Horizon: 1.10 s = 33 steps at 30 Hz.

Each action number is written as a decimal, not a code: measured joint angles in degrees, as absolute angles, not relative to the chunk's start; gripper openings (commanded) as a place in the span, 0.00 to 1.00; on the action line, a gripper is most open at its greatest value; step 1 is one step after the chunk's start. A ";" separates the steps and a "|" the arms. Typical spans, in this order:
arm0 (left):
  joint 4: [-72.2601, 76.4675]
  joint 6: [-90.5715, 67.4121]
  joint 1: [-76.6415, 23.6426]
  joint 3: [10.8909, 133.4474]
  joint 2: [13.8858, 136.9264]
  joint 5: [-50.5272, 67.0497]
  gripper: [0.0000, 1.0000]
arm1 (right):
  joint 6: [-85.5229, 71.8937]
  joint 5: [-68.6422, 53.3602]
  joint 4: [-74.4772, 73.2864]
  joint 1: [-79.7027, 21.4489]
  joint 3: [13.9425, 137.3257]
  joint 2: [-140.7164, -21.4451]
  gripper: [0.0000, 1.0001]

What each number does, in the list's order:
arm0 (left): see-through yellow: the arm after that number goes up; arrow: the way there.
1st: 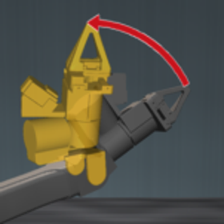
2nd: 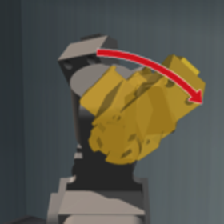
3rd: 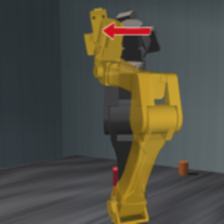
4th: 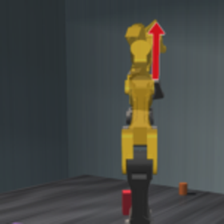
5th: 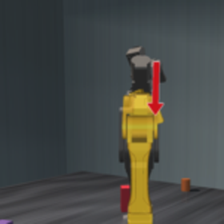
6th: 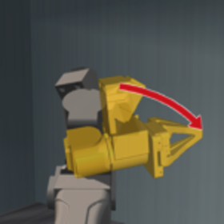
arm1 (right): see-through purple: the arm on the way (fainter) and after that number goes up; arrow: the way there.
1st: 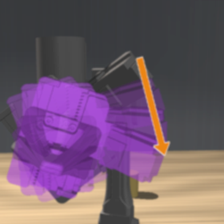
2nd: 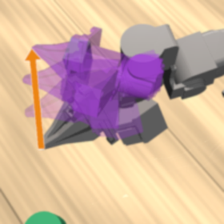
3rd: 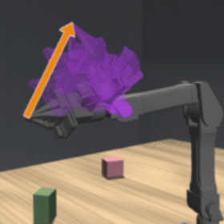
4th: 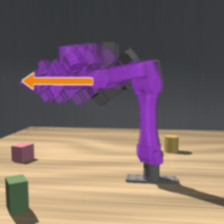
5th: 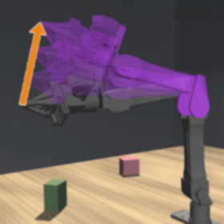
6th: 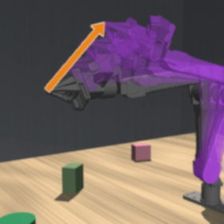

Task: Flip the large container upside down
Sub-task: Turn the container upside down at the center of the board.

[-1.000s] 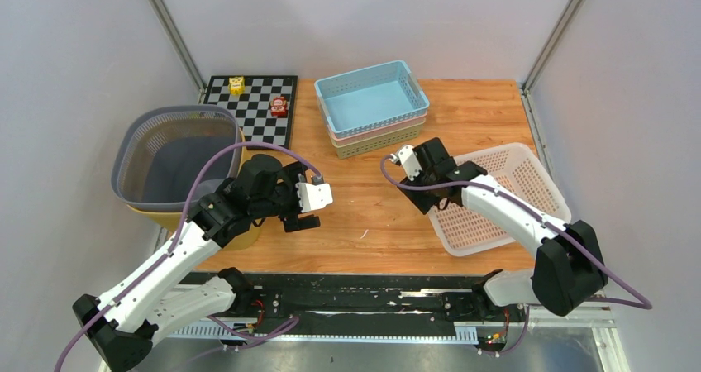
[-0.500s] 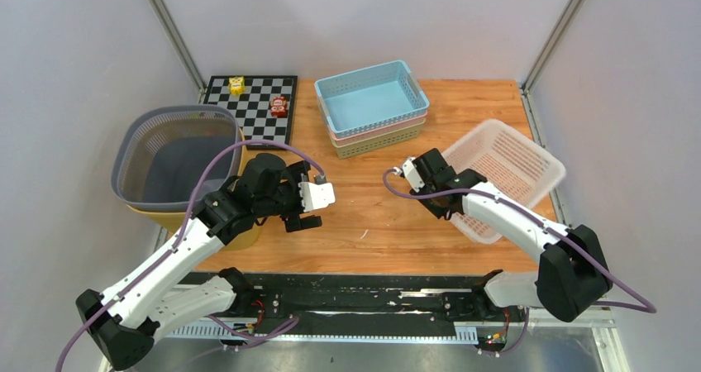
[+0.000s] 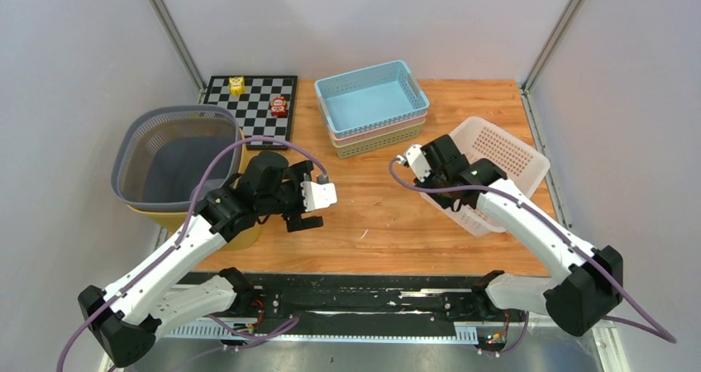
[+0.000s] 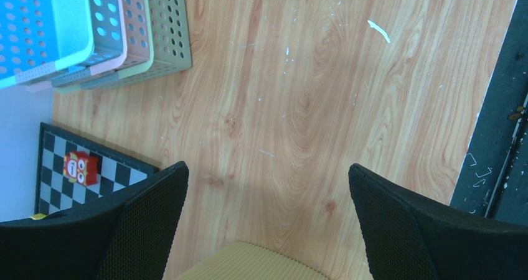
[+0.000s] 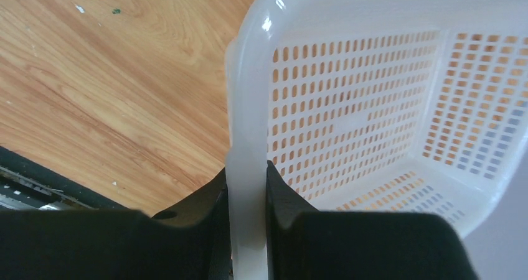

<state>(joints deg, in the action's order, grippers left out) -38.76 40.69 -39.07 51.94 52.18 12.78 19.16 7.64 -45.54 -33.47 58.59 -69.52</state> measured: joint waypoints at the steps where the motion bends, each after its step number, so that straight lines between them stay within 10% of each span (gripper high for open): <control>1: -38.96 41.04 -39.07 52.36 52.51 13.04 1.00 | 19.20 7.51 -46.54 -33.47 59.70 -68.79 0.03; 33: -46.72 55.33 -39.07 71.44 61.60 35.09 1.00 | 25.50 -13.56 -72.12 -33.47 86.80 -68.12 0.03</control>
